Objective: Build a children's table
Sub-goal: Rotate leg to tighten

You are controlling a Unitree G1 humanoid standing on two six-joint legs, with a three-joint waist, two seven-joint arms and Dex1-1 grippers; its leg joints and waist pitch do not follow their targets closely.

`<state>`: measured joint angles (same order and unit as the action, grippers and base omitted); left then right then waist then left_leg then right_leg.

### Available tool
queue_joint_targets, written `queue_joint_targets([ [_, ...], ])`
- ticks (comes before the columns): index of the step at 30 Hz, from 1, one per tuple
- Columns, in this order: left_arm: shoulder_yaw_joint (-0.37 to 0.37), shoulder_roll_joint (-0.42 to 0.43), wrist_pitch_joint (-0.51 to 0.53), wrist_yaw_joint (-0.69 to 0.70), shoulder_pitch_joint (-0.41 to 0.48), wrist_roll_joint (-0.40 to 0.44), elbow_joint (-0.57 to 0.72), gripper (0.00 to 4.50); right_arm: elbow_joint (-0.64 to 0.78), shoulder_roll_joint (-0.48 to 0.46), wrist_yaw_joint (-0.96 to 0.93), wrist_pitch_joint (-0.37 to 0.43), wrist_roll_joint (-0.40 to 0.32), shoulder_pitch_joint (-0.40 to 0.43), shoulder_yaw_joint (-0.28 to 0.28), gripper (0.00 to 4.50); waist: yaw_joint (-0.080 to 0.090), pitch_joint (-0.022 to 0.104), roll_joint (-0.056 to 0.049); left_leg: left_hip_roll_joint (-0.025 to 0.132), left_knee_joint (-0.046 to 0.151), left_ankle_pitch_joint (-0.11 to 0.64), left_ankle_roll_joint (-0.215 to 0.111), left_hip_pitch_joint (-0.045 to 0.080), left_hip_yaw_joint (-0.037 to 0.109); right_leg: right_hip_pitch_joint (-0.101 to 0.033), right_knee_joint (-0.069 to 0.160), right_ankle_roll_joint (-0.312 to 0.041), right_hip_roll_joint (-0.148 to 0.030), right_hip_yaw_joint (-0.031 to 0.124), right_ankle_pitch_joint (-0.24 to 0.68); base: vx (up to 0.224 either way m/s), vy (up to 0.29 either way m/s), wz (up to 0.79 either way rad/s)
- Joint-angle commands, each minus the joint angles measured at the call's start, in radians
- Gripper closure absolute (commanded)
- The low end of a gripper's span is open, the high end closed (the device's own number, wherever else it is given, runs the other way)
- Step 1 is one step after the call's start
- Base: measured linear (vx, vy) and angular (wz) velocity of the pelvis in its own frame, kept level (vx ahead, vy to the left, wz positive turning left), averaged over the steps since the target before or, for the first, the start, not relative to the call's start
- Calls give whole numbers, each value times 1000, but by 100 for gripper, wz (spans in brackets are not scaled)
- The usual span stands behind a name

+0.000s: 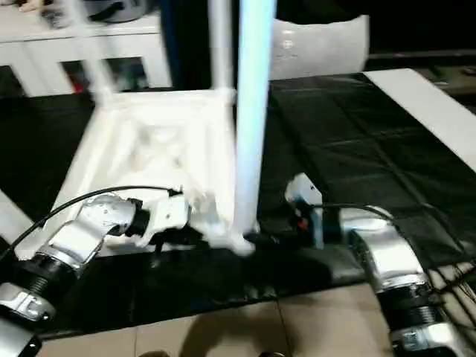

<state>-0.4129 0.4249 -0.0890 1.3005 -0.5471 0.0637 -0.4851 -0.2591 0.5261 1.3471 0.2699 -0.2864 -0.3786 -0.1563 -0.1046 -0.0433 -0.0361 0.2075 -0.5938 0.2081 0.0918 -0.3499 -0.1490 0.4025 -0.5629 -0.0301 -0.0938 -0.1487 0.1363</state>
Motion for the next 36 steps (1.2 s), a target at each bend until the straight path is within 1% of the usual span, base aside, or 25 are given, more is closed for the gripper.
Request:
queue_joint_targets([
  [1,-68,2,-47,73,-8,17,3,450,-1,14,46,-1,-16,-19,-17,169,2,72,5,31,65,131,-94,-2,-8,-63,52,-162,-58,59,295,0,0,0],
  [2,-70,3,-50,80,-7,16,4,450,-3,14,51,-3,-15,-21,-20,194,-2,72,6,31,65,130,-94,-2,-9,-63,52,-165,-59,60,288,0,0,0],
  [3,-76,7,-58,97,-4,16,11,450,-11,9,64,-8,-10,-27,-29,201,-5,72,5,32,65,129,-93,0,-10,-62,51,-167,-60,60,287,0,0,0],
  [4,-76,7,-58,97,-4,16,11,450,-11,9,64,-8,-10,-27,-29,201,-11,72,13,31,65,117,-93,-2,-11,-64,47,-169,-62,61,287,0,0,0],
  [5,-80,9,-64,103,-2,19,14,450,-18,5,68,-13,-5,-30,-33,221,-11,71,12,31,65,119,-93,-2,-12,-62,49,-167,-62,61,293,0,0,0],
  [6,-80,9,-64,103,-2,19,15,450,-18,5,68,-13,-5,-30,-33,221,-11,72,11,31,66,127,-89,-1,-11,-62,50,-162,-62,61,303,0,0,0],
  [7,-81,10,-66,108,0,17,19,450,-23,-1,70,-14,-6,-33,-38,243,-10,71,14,31,66,130,-86,-2,-11,-63,51,-158,-61,61,308,0,0,0],
  [12,-84,10,-86,126,-2,11,12,450,-29,-22,100,-2,-12,-40,-66,261,-8,71,14,28,66,131,-79,-2,-12,-64,55,-142,-61,60,336,0,0,0],
  [15,-83,11,-87,126,-6,12,2,450,-27,-23,109,5,-13,-37,-69,262,-9,72,13,29,66,127,-80,-2,-12,-63,53,-144,-60,60,329,0,0,0],
  [16,-80,11,-80,123,-6,9,2,450,-25,-23,108,8,-14,-35,-70,262,-9,71,11,30,66,128,-79,-2,-11,-64,52,-146,-60,60,325,0,0,0],
  [20,-60,3,-20,90,2,-4,8,450,-9,-42,71,11,-26,-20,-52,263,-8,71,11,29,66,136,-74,-2,-12,-64,54,-146,-60,60,329,0,0,0],
  [21,-48,-3,30,67,7,-7,19,450,13,-60,33,30,-37,-9,-38,263,-6,70,12,28,67,137,-71,-2,-13,-64,55,-144,-60,61,336,0,0,0],
  [23,-39,-7,67,51,11,-9,30,450,25,-76,-19,48,-33,-3,-27,263,-5,67,13,25,68,154,-66,-1,-12,-63,62,-128,-59,57,383,0,0,0],
  [24,-19,-22,129,13,18,-19,52,450,20,-114,-148,73,10,-9,-13,263,-2,63,9,22,69,172,-57,1,-13,-61,70,-111,-59,56,430,0,0,0],
  [25,-19,-22,129,13,18,-19,52,450,20,-114,-148,73,10,-9,-13,263,4,58,12,16,69,197,-42,2,-13,-59,77,-88,-58,51,493,0,0,0],
  [26,-4,-36,174,-21,20,-23,65,450,16,-143,-232,90,36,-15,-2,263,11,55,13,13,68,217,-32,4,-13,-57,82,-71,-57,47,537,0,0,0],
  [27,14,-59,234,-75,20,-22,84,450,5,-194,-353,116,62,-32,19,263,22,50,12,4,63,253,-19,10,-11,-51,99,-33,-55,34,623,0,0,0],
  [28,22,-73,259,-103,17,-21,91,450,-5,-224,-415,138,69,-45,32,264,41,46,6,-3,58,288,-8,11,-7,-51,115,9,-52,15,687,-77,0,-14],
  [30,30,-90,290,-136,14,-18,101,450,-19,-258,-486,161,80,-60,44,264,63,47,4,-4,51,327,-4,15,-1,-53,130,43,-50,-6,709,-27,3,-5],
  [31,37,-108,328,-172,8,-12,112,450,-34,-290,-555,189,87,-74,58,264,97,47,-8,10,60,388,-10,3,16,-74,140,74,-43,-36,677,-55,32,-17],
  [32,41,-120,344,-193,4,-8,114,450,-46,-307,-594,191,97,-83,62,264,106,45,-22,25,66,440,-15,7,25,-80,140,72,-45,-45,656,-55,32,-17],
  [33,45,-134,362,-217,-1,-4,116,450,-59,-327,-638,194,108,-93,67,264,116,45,-36,78,108,554,-22,-17,54,-119,61,41,-49,-21,514,-58,-9,-11],
  [34,58,-175,407,-291,-15,11,118,450,-99,-381,-759,204,129,-120,83,264,107,34,-41,128,170,687,-4,-22,78,-123,-59,-29,-52,43,283,0,0,0],
  [35,63,-190,424,-317,-20,16,118,450,-112,-397,-796,207,139,-129,87,264,111,27,-27,125,178,726,0,-11,71,-109,-69,-40,-52,63,245,0,0,0],
  [36,69,-204,442,-343,-25,22,119,450,-123,-412,-831,212,149,-137,92,264,112,15,20,20,87,664,16,53,28,-37,90,40,-36,33,678,0,0,0],
])
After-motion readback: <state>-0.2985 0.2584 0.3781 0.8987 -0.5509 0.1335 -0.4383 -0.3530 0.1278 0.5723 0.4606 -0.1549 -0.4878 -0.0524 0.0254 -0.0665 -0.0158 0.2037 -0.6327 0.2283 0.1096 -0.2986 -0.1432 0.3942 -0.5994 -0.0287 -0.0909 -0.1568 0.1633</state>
